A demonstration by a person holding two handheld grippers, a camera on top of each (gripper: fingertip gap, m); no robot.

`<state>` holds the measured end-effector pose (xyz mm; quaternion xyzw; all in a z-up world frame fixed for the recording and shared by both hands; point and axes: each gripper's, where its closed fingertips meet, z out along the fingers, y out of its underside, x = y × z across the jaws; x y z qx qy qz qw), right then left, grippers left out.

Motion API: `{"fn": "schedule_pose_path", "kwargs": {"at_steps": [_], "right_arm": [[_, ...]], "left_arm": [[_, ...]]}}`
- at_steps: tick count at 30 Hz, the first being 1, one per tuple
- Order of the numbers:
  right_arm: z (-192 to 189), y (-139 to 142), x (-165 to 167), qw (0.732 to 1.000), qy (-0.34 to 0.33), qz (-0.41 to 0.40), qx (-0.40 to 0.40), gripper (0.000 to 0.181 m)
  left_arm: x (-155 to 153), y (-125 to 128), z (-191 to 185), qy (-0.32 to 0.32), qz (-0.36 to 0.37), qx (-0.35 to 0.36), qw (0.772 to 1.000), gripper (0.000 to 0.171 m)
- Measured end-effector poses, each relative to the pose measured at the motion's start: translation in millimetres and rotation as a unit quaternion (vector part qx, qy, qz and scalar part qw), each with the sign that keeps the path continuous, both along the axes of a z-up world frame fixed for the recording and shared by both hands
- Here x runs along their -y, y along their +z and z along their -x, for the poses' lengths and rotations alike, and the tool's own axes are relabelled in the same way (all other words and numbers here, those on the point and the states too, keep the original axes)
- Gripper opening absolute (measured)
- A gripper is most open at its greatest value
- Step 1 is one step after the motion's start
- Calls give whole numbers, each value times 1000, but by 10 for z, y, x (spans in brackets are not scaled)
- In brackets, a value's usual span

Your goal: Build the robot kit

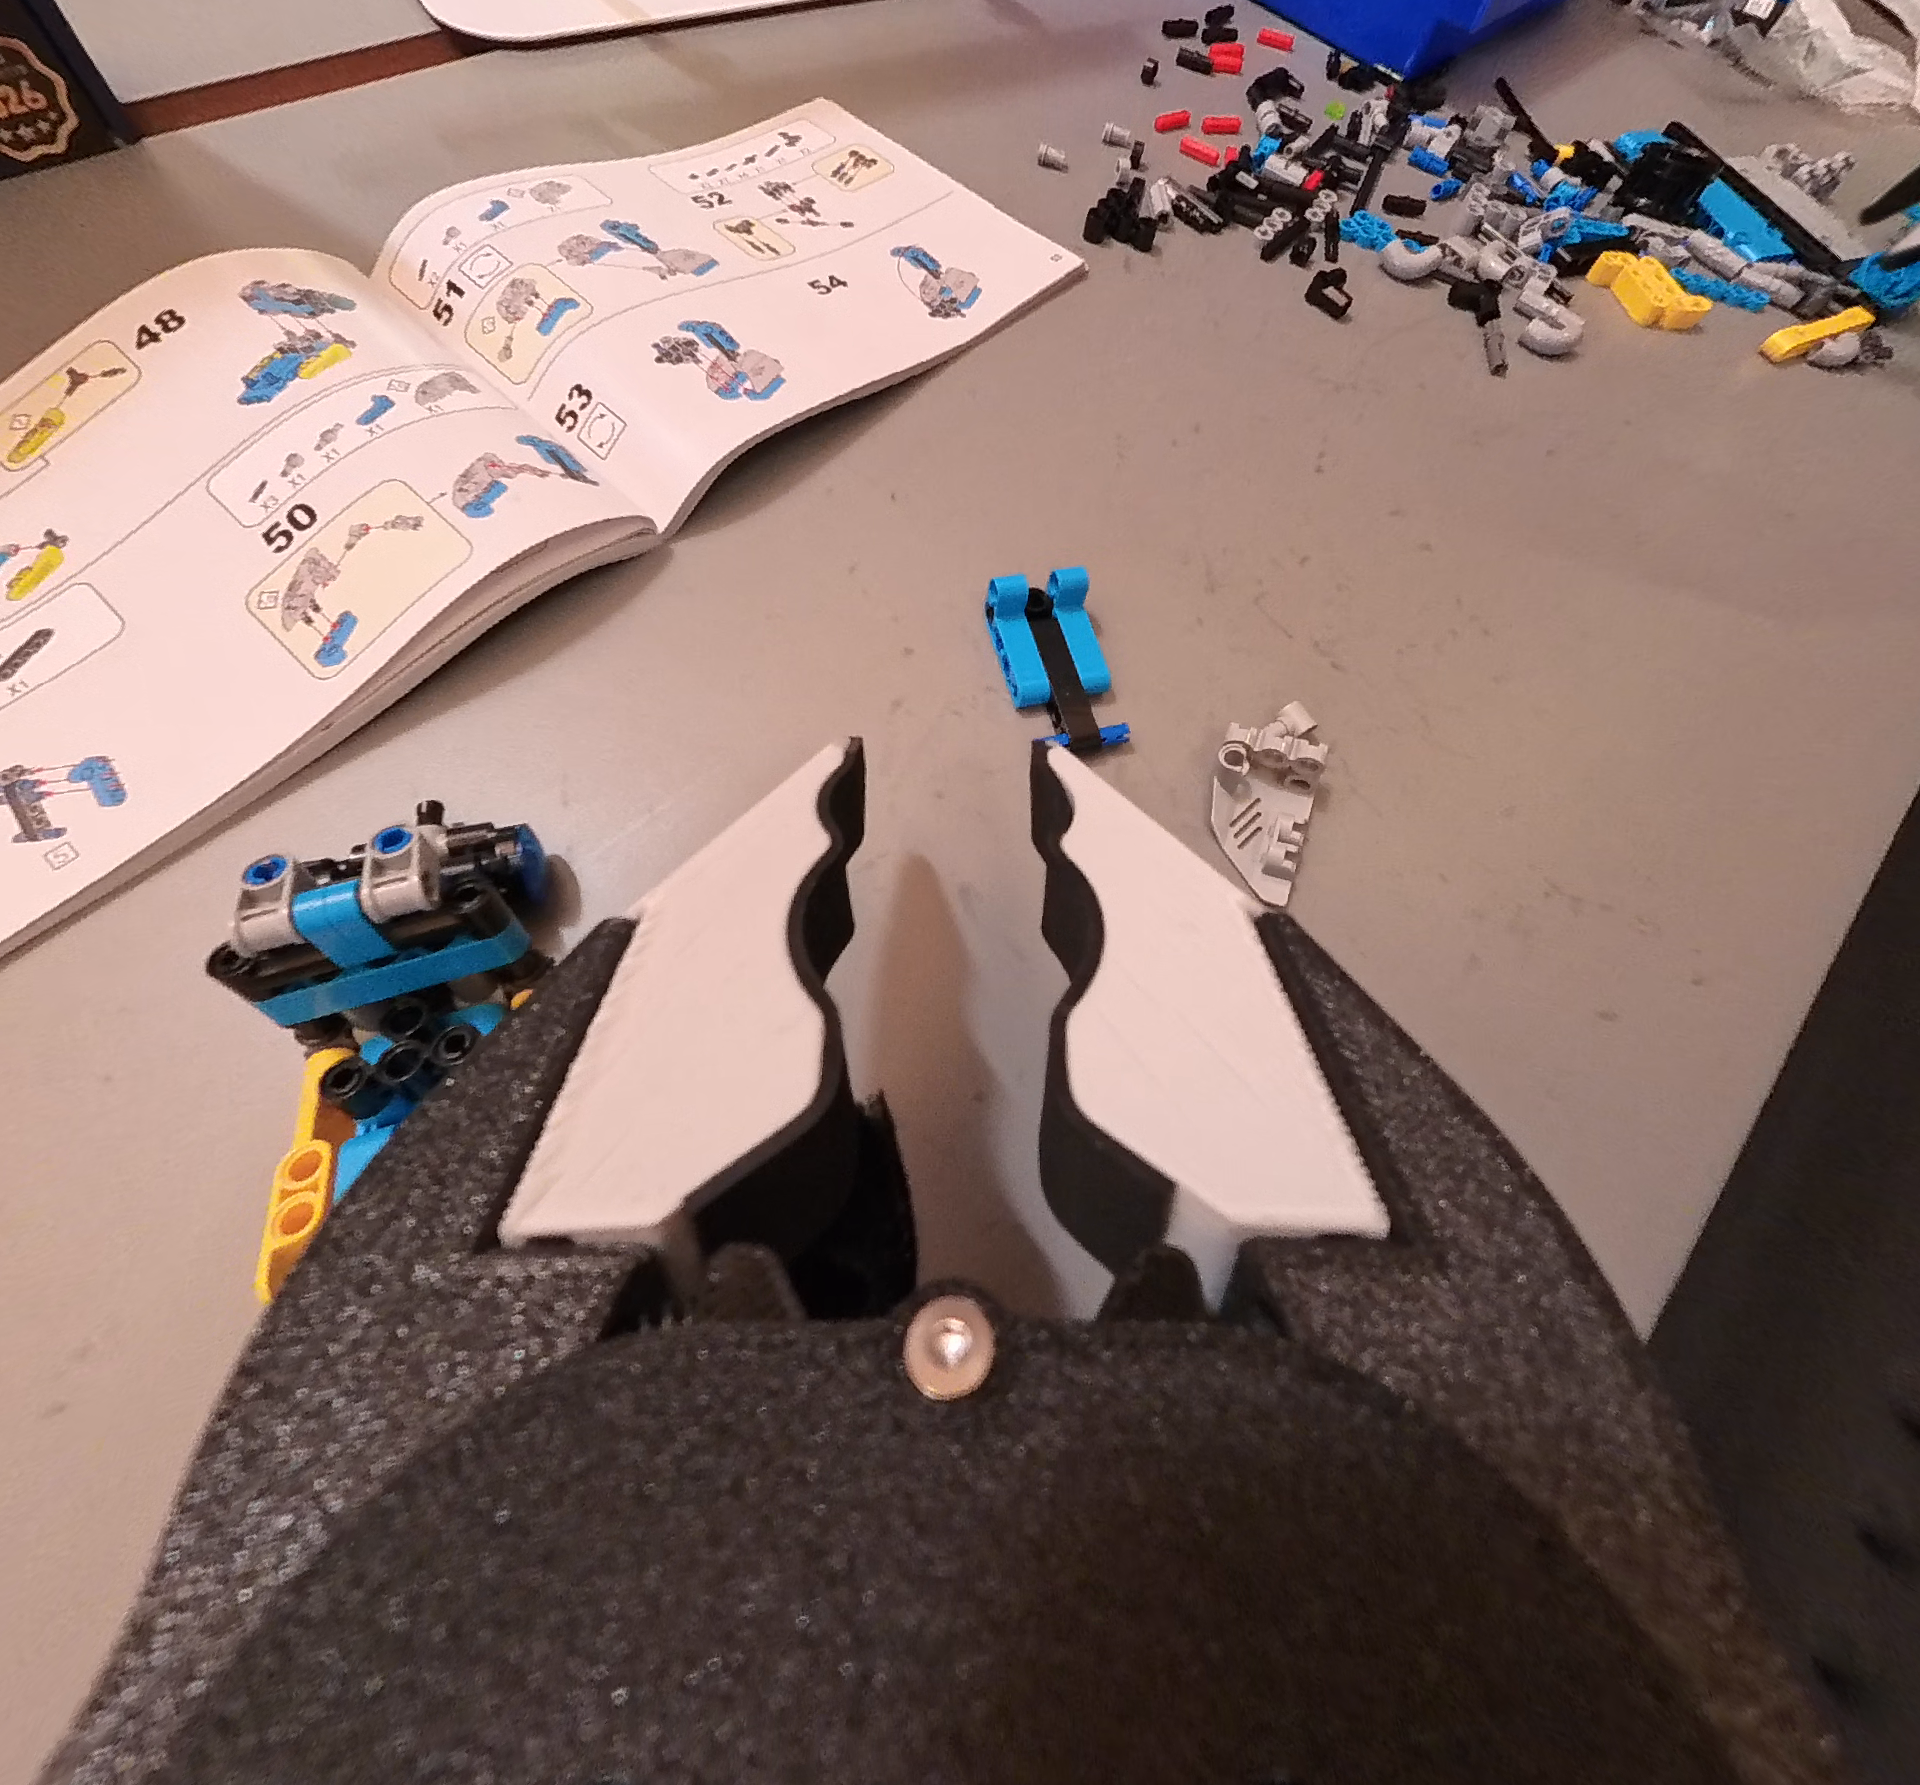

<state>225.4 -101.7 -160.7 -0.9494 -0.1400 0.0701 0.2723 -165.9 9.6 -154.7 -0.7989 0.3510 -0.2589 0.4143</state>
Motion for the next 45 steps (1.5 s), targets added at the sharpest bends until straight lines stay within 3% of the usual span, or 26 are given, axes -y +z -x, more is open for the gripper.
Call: {"fn": "schedule_pose_path", "kwargs": {"at_steps": [10,26,31,41,45], "right_arm": [[468,-20,-532,998,34,-39,-24,28],[753,62,-1301,995,-20,-98,-29,28],[664,63,-1346,994,-24,-102,5,27],[-65,93,-1261,990,-87,-90,70,27],[-183,138,-1216,989,-99,-92,68,28]], "left_arm": [[0,-6,-1,0,1,-1,1000,32],[12,-20,-6,-4,1,-7,1000,32],[12,-18,-4,-4,1,-6,1000,32],[13,-28,-7,-4,3,-8,1000,32],[11,-28,-5,-4,3,-8,1000,32]]}}
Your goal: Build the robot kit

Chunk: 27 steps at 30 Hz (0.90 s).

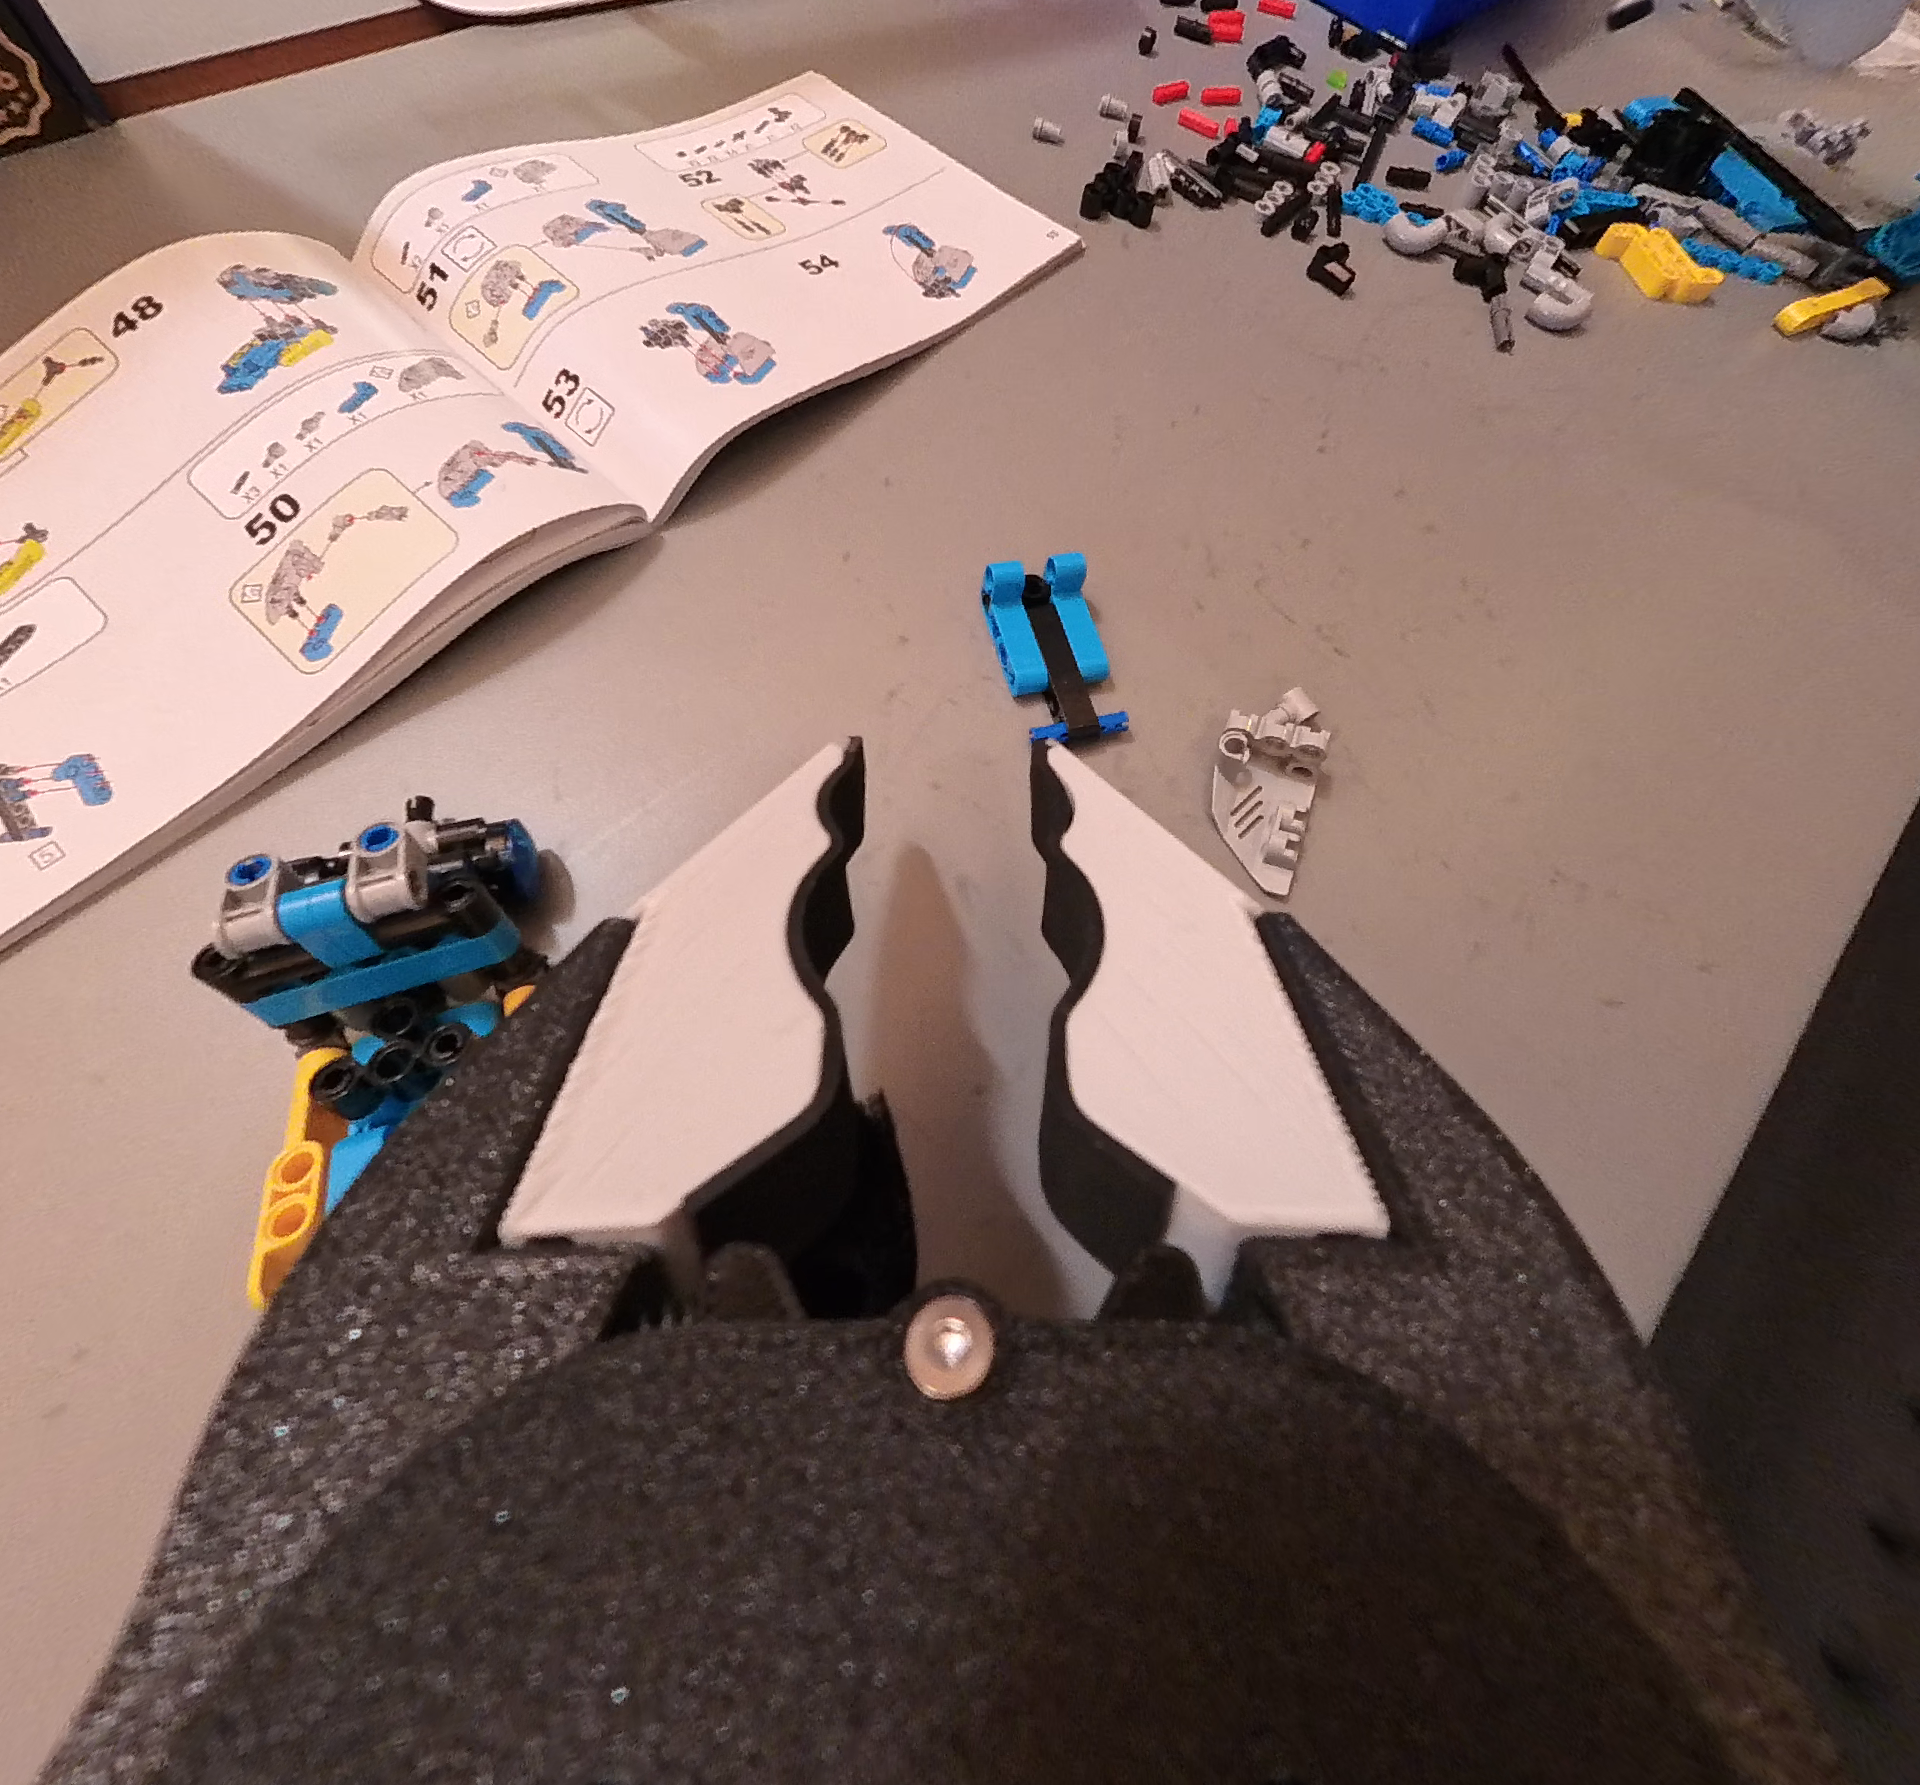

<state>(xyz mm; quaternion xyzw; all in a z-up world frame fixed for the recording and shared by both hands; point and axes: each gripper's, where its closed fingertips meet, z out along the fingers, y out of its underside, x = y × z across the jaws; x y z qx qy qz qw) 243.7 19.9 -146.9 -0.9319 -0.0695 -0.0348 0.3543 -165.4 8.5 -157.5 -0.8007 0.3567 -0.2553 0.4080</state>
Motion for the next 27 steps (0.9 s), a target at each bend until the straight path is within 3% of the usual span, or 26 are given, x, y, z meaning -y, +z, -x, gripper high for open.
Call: {"fn": "schedule_pose_path", "kwargs": {"at_steps": [18,27], "right_arm": [[-122,5,105,1000,-7,6,19,27],[-335,28,319,1000,-24,12,15,28]], "left_arm": [[3,0,-1,0,0,-1,1000,32],[4,-7,-4,-1,-1,-3,1000,32]]}}
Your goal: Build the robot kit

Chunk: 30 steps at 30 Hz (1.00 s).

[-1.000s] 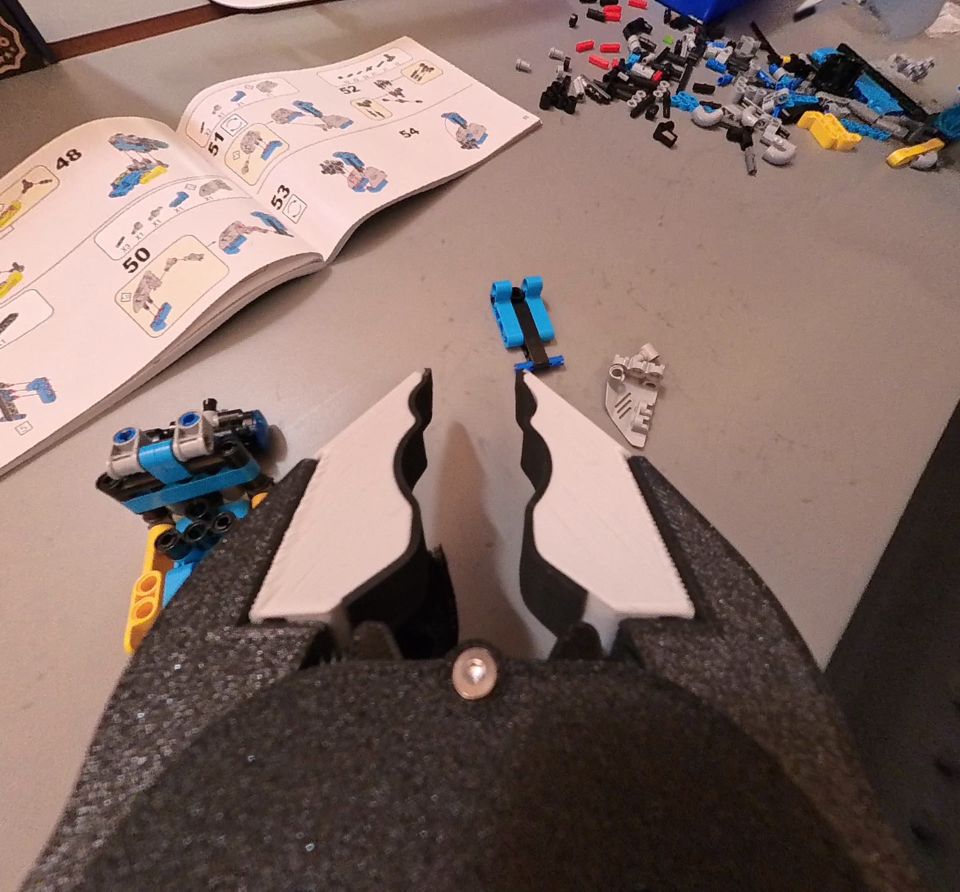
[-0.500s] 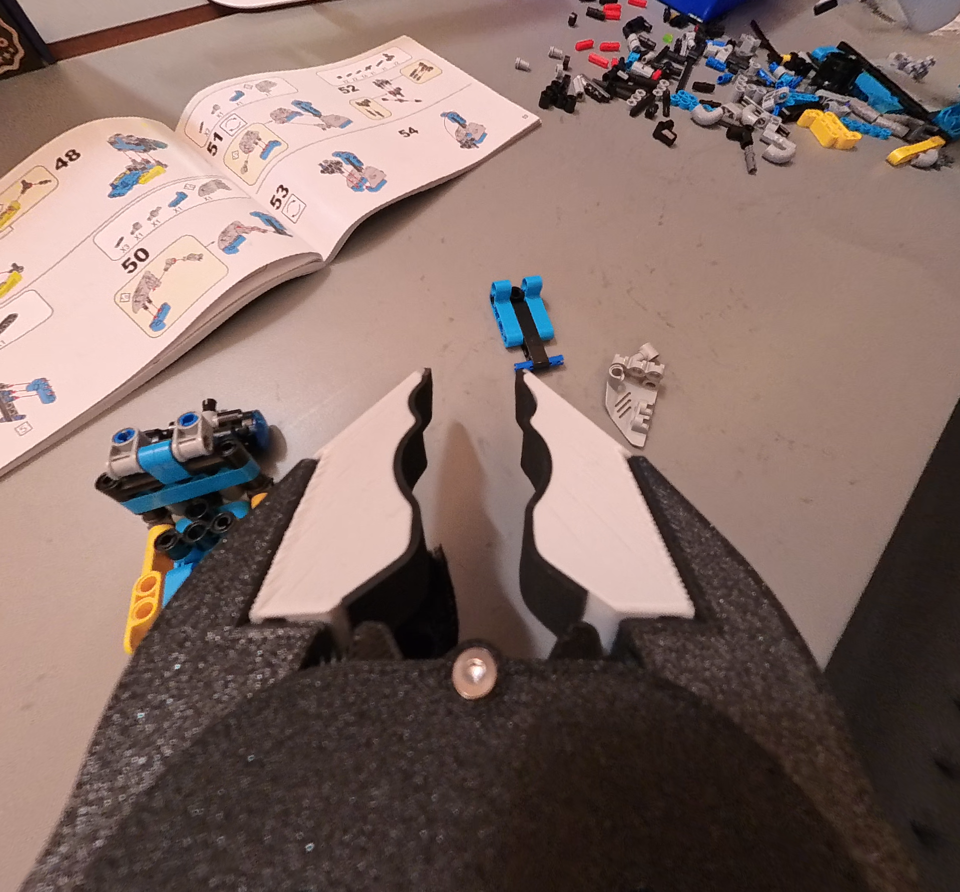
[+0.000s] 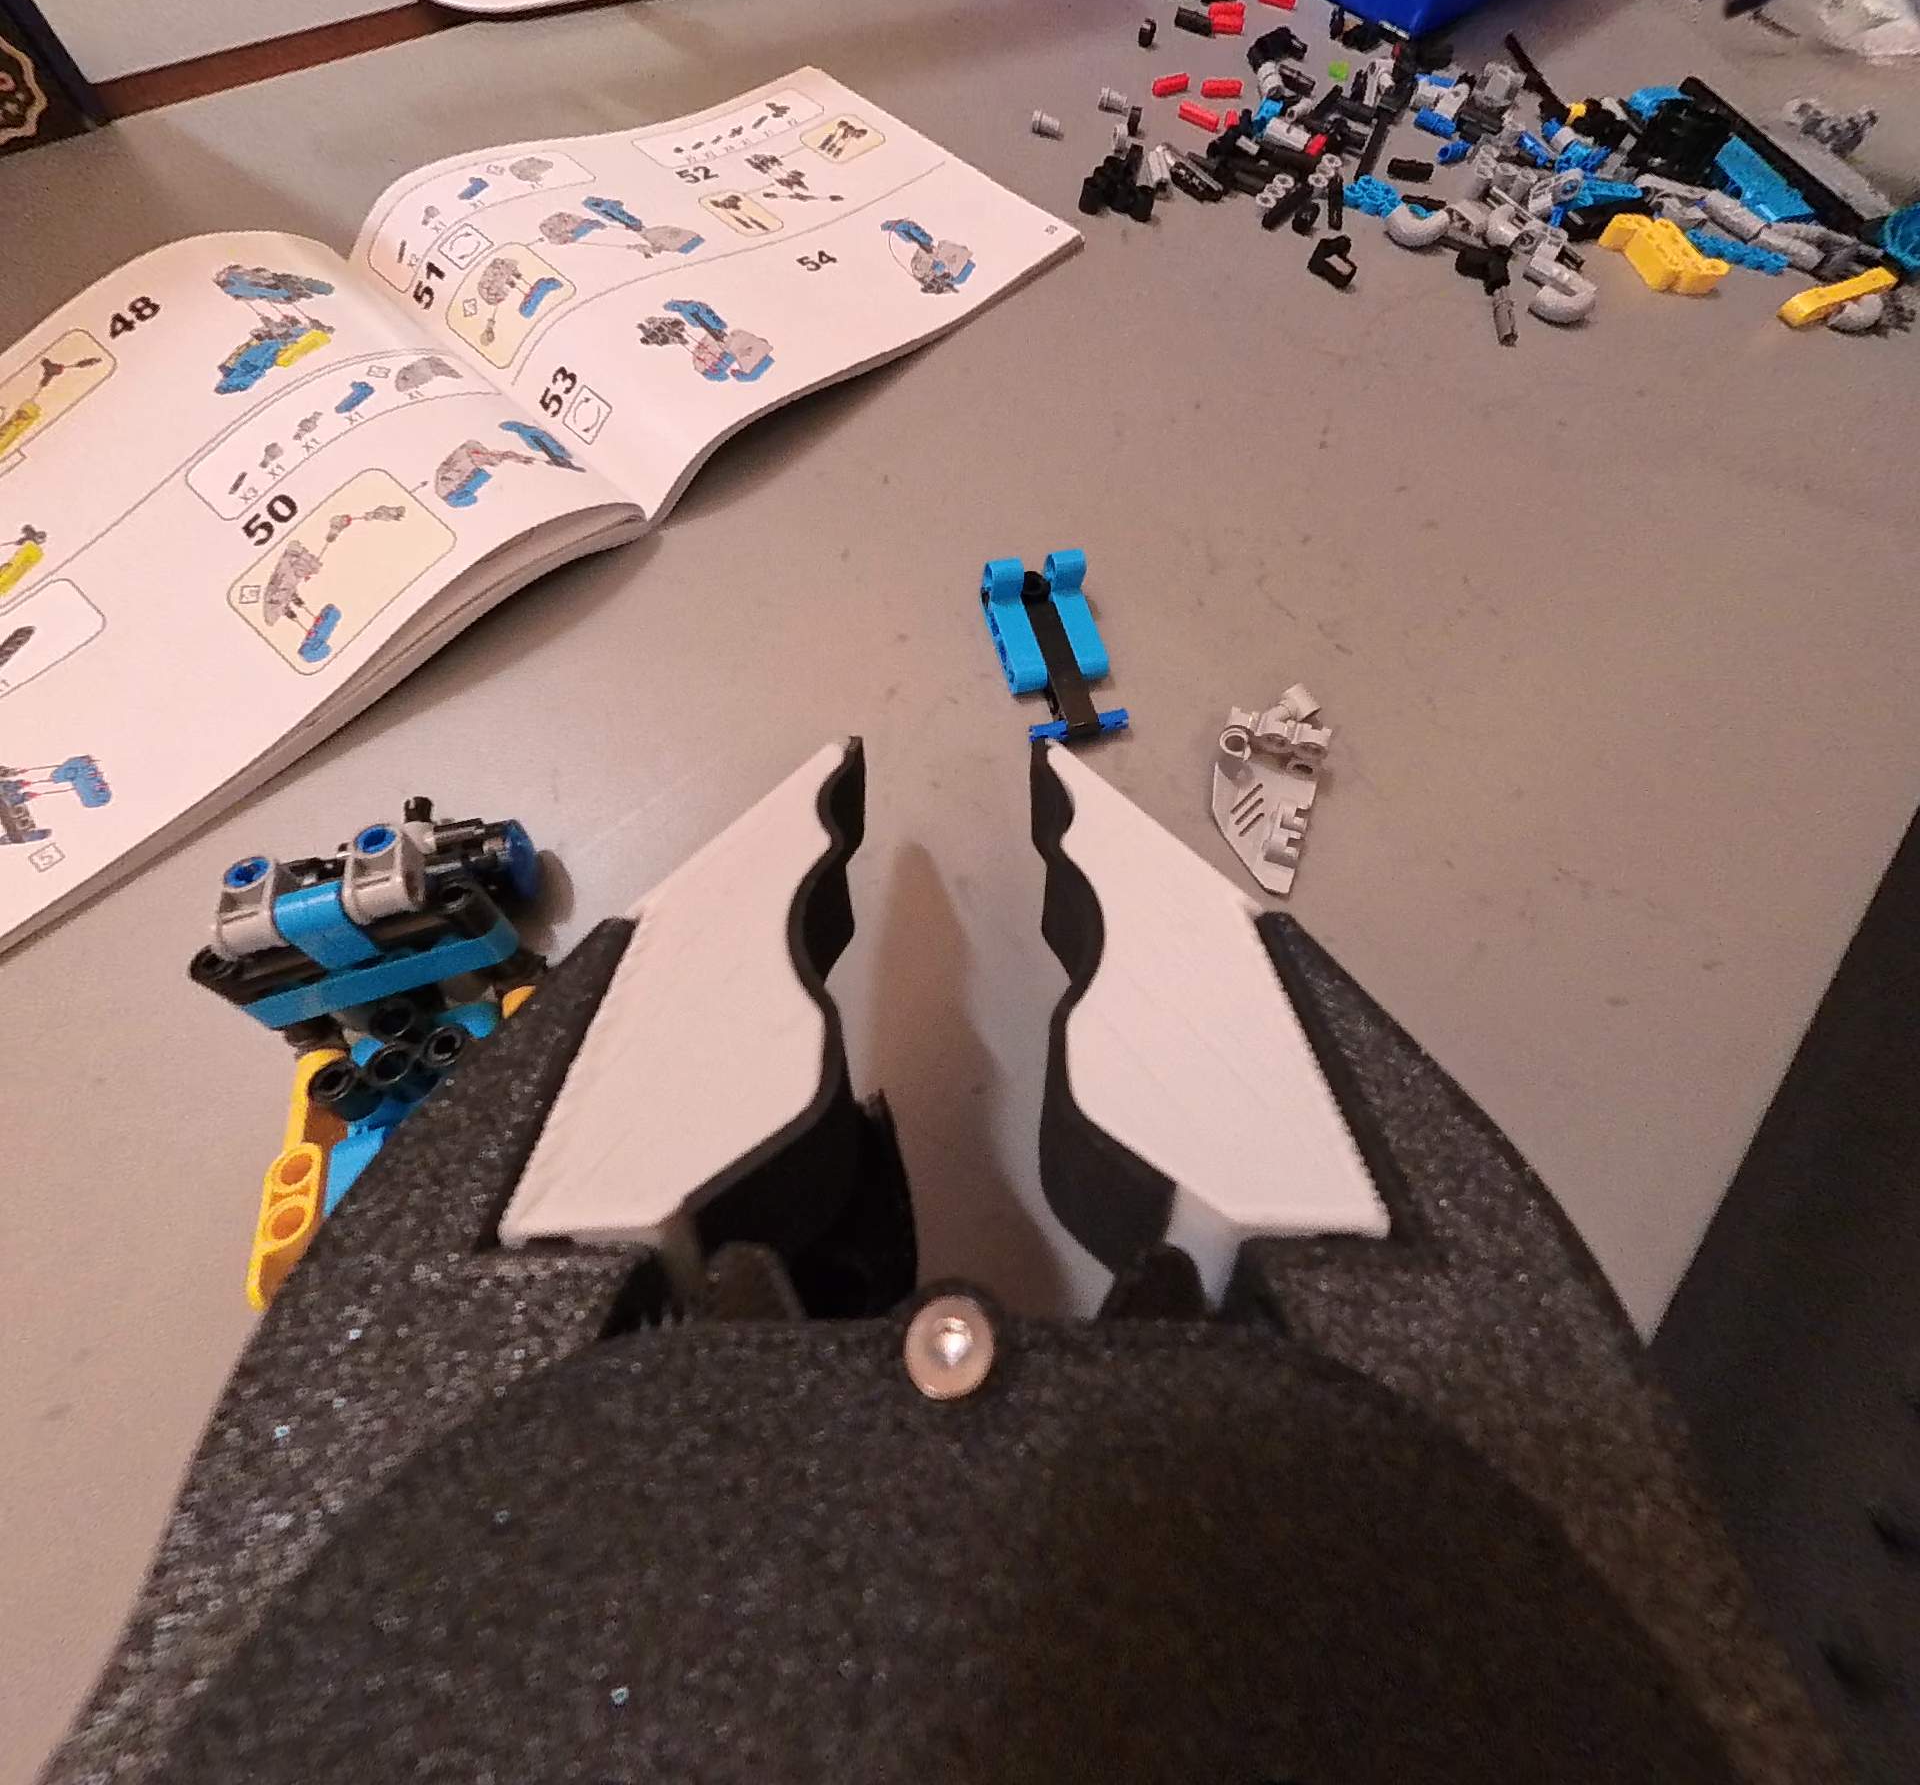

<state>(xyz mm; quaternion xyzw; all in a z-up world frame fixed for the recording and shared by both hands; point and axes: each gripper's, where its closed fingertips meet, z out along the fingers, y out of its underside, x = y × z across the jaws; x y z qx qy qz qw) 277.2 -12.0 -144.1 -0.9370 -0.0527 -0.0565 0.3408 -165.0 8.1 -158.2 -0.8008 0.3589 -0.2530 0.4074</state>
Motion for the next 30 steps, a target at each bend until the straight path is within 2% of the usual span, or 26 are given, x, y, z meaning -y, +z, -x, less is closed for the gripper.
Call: {"fn": "schedule_pose_path", "kwargs": {"at_steps": [7,14,24,30], "right_arm": [[-130,42,166,1000,-15,-4,-17,23],[-305,74,347,1000,-28,4,0,21],[-457,-40,685,998,-45,31,-8,21],[-399,-93,778,998,-35,44,-7,21]], "left_arm": [[-1,-2,0,0,-2,-2,1000,32],[-4,-4,6,2,-1,-2,1000,32],[-3,-16,1,2,-3,-7,1000,32],[1,-20,-3,1,-4,-10,1000,32]]}}
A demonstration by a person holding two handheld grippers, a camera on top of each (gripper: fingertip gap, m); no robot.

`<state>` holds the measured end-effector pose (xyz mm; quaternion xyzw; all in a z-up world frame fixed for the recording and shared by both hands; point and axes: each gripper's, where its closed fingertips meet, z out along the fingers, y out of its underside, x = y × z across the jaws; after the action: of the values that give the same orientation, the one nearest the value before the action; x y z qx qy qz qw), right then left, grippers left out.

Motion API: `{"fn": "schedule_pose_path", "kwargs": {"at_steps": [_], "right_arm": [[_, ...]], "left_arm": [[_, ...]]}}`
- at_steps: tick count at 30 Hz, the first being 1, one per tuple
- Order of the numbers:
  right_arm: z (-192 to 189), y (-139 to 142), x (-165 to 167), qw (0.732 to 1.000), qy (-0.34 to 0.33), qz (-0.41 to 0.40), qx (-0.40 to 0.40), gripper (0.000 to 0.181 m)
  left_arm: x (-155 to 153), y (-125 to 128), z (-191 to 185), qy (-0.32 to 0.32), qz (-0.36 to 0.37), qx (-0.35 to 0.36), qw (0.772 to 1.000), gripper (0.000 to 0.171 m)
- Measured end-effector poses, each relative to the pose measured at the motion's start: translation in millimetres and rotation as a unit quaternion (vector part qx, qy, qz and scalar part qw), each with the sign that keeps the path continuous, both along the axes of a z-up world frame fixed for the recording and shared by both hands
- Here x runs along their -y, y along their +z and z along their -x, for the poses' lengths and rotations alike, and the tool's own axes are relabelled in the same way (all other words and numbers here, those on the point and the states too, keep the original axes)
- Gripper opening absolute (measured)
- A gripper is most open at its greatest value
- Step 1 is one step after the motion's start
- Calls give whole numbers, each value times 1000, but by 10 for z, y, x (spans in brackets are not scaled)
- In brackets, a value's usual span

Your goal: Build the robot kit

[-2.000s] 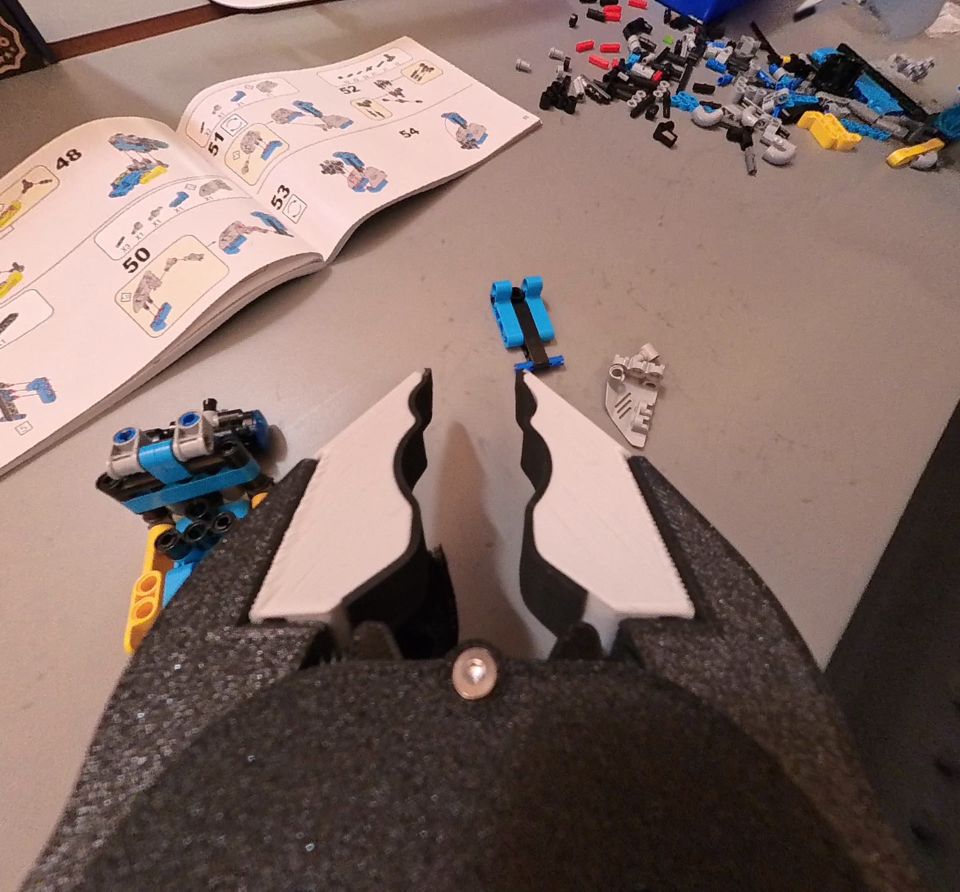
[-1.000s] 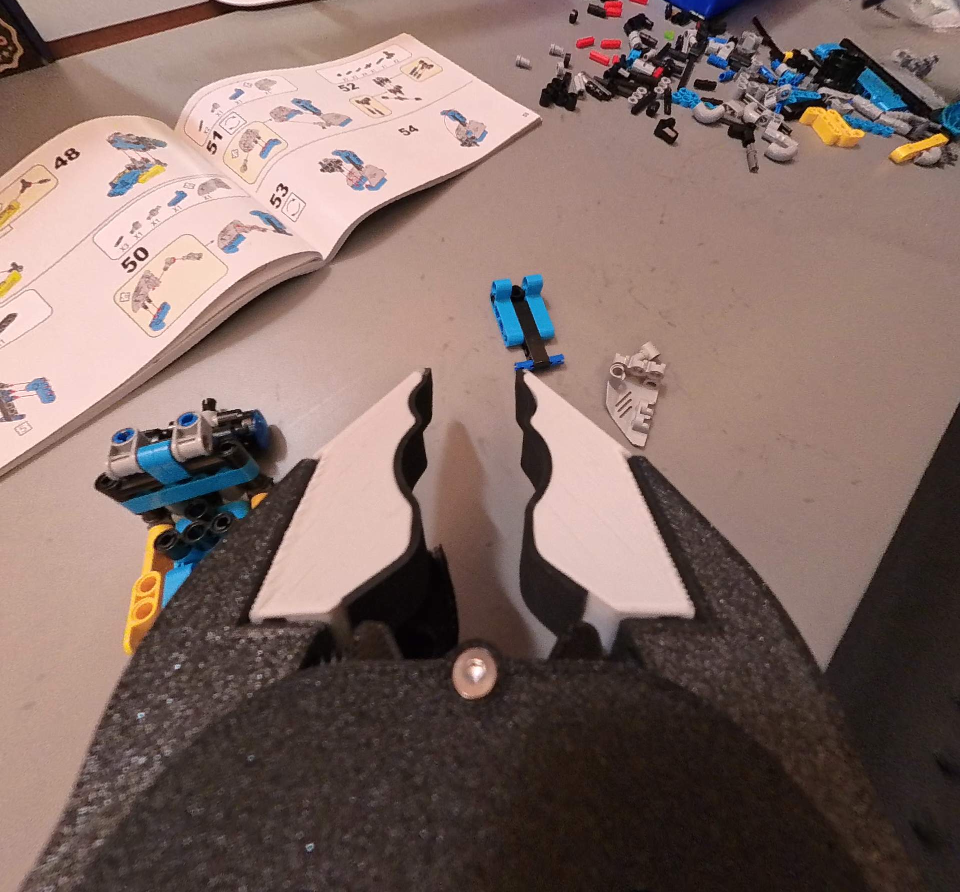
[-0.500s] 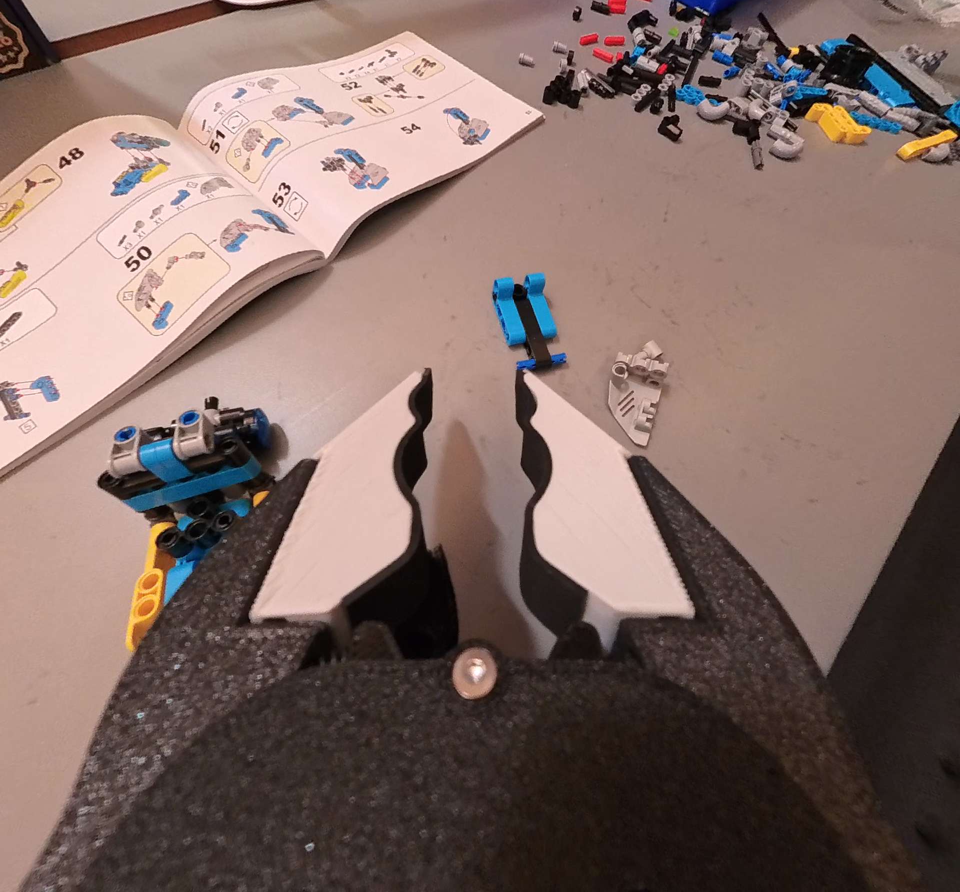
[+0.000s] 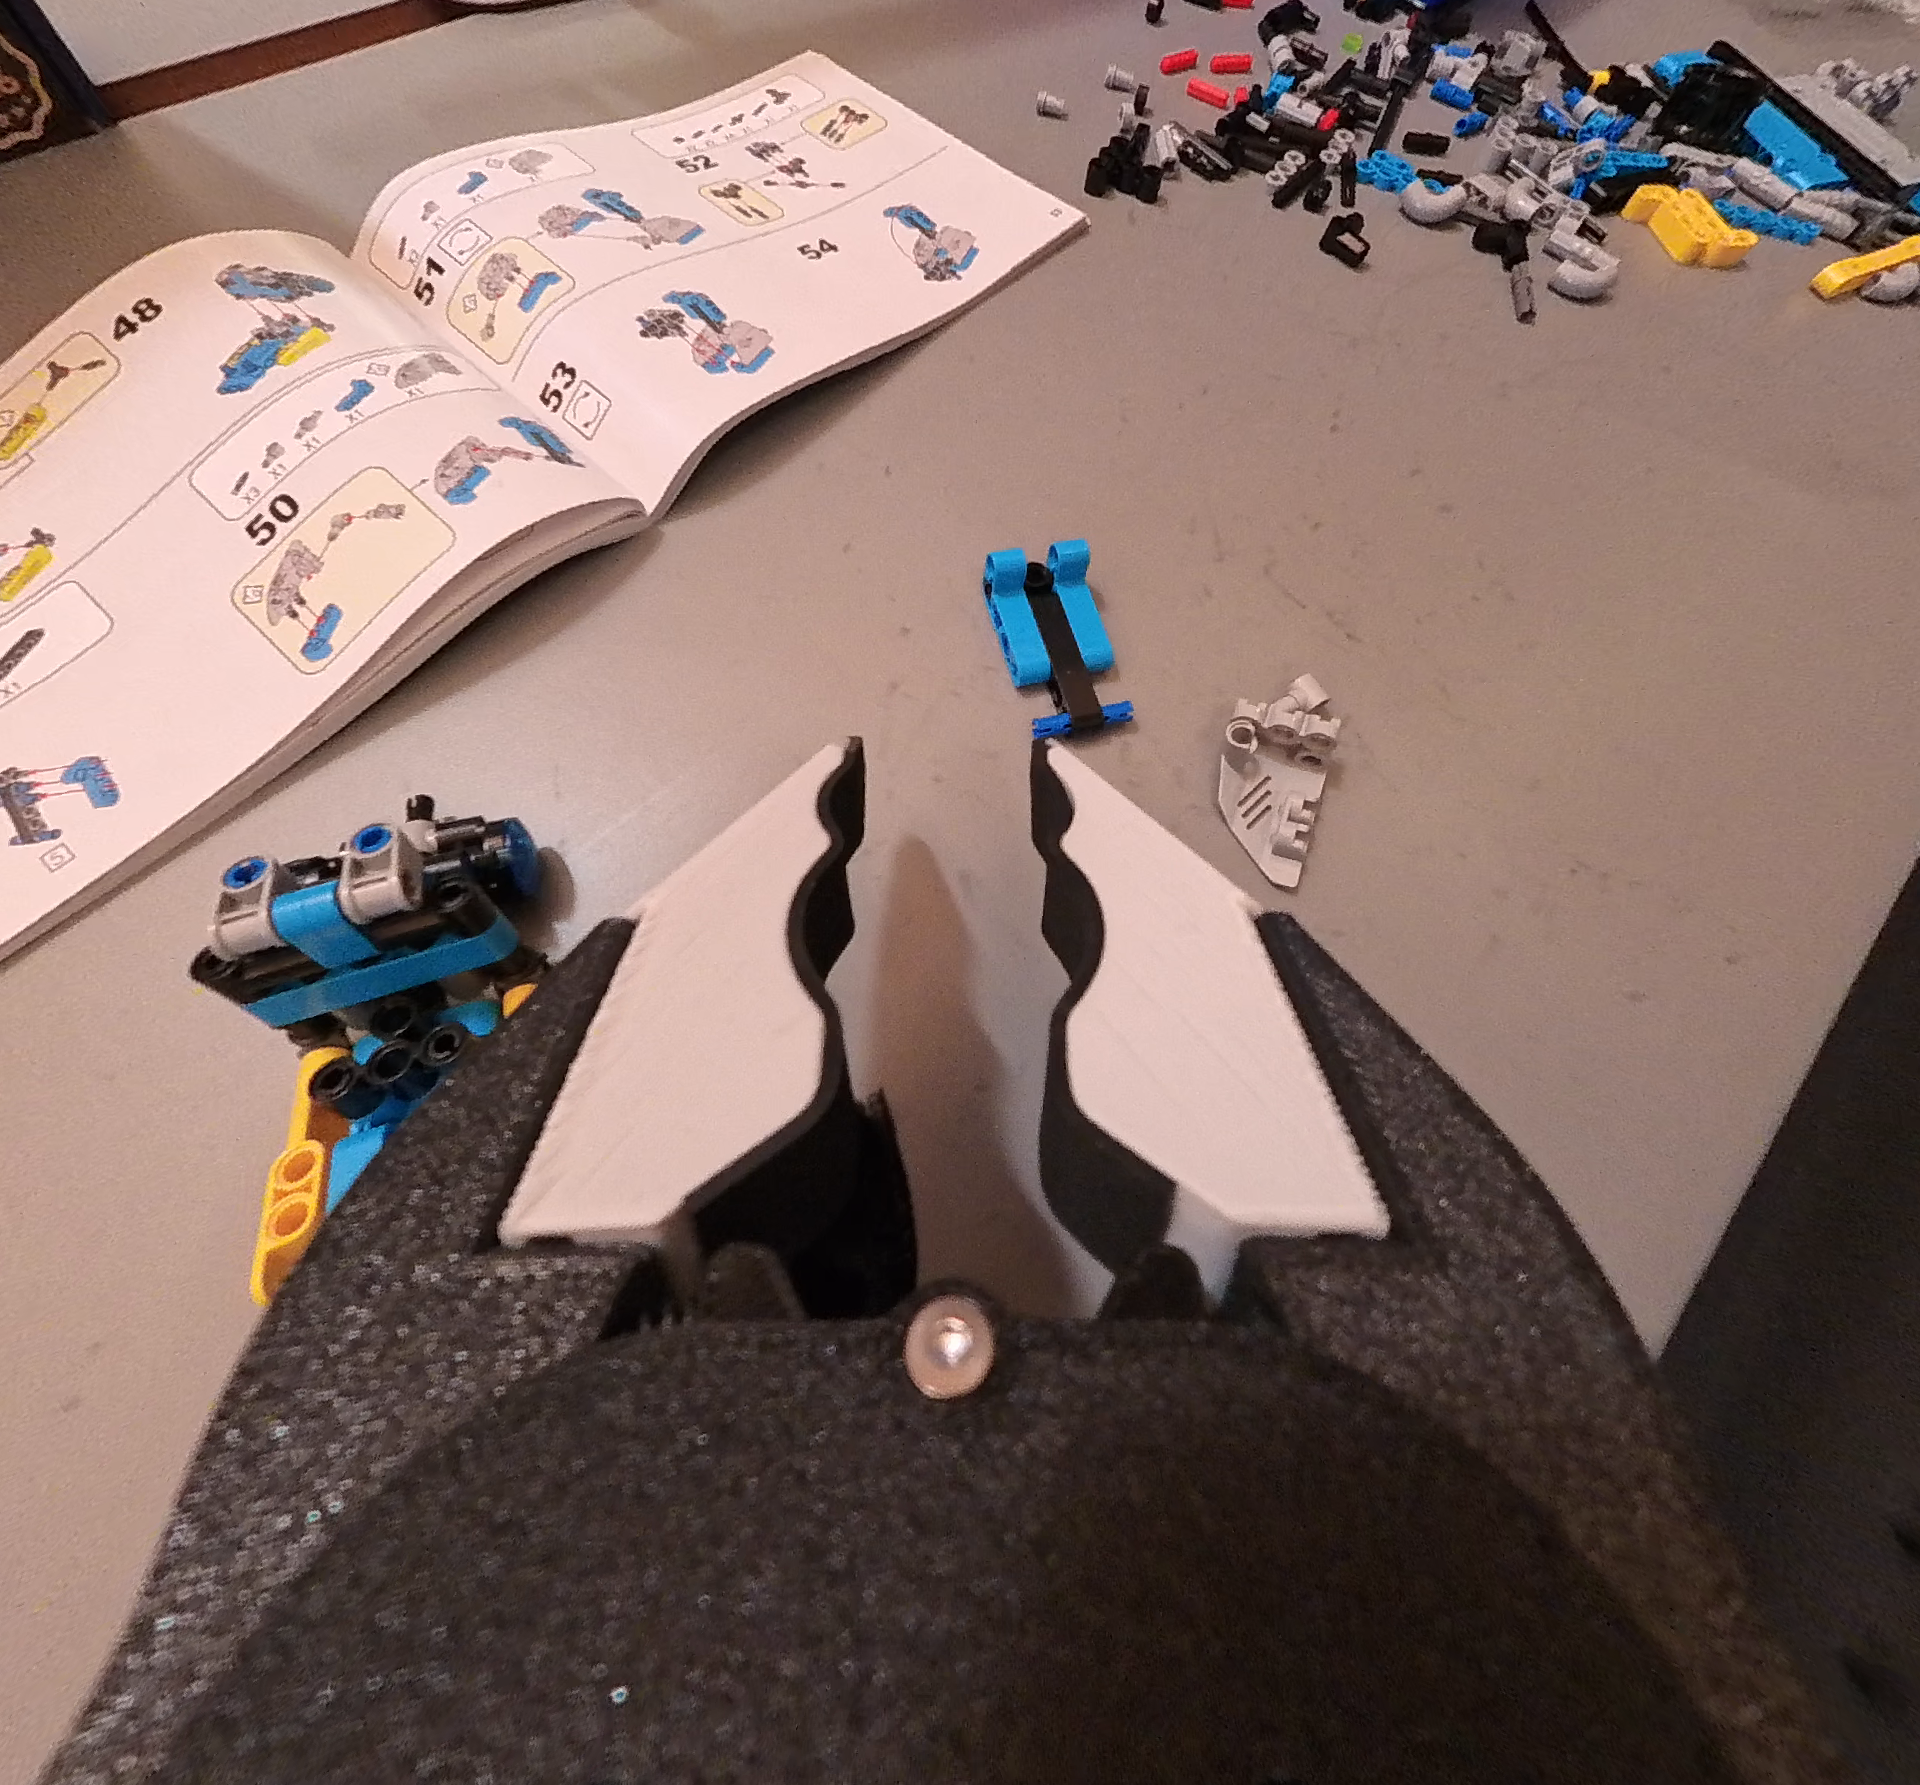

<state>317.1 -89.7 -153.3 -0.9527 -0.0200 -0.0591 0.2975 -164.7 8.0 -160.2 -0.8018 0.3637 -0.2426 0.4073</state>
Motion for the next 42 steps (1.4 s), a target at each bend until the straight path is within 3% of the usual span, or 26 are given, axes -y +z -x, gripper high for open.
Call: {"fn": "schedule_pose_path", "kwargs": {"at_steps": [10,14,21,25,29,35,42], "right_arm": [[134,-9,14,1000,16,-8,-5,21],[399,-21,-181,997,32,-34,-57,21],[764,-162,-481,993,86,-41,-71,31],[704,-247,-535,994,72,-39,-74,31],[669,-158,-618,991,59,-72,-97,24],[239,32,-652,992,15,-101,-76,23],[-156,-88,-779,989,-32,-89,-115,13]], "left_arm": [[8,-8,1,0,-5,-6,1000,32],[13,-13,0,0,-8,-10,1000,32],[4,-3,24,5,-10,-8,1000,32],[2,-9,24,5,-8,-9,1000,32],[9,-17,18,2,-10,-14,1000,32],[9,-12,20,2,-10,-12,1000,32],[9,-17,20,3,-9,-13,1000,32]]}}
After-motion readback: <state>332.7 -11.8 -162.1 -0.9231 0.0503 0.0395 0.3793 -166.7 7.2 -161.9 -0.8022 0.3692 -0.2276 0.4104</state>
